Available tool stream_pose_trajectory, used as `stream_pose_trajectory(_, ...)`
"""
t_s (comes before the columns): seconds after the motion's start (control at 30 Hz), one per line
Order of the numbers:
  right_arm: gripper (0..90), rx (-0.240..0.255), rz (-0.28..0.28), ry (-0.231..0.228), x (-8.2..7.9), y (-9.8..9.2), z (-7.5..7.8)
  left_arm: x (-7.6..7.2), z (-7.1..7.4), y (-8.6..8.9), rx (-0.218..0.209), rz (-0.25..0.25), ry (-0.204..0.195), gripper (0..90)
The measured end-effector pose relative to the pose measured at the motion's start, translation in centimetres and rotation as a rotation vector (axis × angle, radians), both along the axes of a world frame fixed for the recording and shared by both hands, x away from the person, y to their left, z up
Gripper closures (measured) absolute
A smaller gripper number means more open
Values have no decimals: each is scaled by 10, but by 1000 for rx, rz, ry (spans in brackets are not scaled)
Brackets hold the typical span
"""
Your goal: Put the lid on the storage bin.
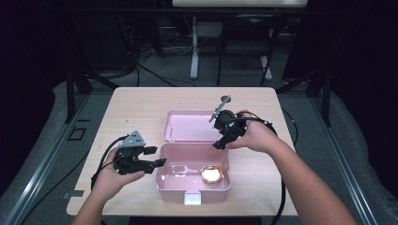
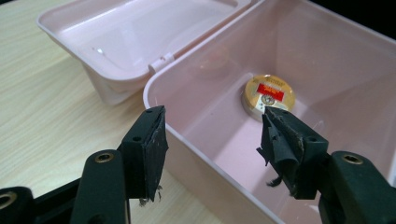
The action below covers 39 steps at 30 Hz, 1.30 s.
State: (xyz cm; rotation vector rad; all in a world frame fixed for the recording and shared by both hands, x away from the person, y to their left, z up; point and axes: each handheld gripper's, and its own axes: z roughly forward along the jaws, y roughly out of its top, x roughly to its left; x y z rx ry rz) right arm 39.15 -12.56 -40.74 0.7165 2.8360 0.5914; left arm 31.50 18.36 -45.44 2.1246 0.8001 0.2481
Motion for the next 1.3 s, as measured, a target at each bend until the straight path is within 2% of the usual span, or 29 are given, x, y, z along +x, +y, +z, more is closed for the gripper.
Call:
stream_pose_trajectory(0.07,427,1,-25,-5,1,-2,1,0,-3,-2,16,0,0,400)
stream_pose_trajectory(0.13,434,10,-40,-36,2,-4,2,1,-5,-4,32,-3,7,400)
stream_pose_trajectory(0.23,453,49,-76,-43,6,-9,1,1,-6,-5,29,4,10,443)
stream_pose_trajectory(0.3,464,66,-100,-31,9,-11,-1,1,-7,-5,26,12,14,459)
stream_pose_trajectory(0.4,479,53,-113,-36,12,-14,-7,2,-7,-4,28,37,13,501)
stream_pose_trajectory(0.53,489,71,-134,-35,14,-17,-9,3,-8,-2,29,51,4,554)
stream_pose_trajectory(0.83,502,83,-182,-35,20,-16,-9,3,-9,-2,32,42,39,647)
stream_pose_trajectory(1.07,562,86,-208,-18,23,-12,-8,5,-11,1,23,49,57,679)
stream_pose_trajectory(1.3,568,92,-224,-24,26,-8,-7,4,-11,1,31,48,47,681)
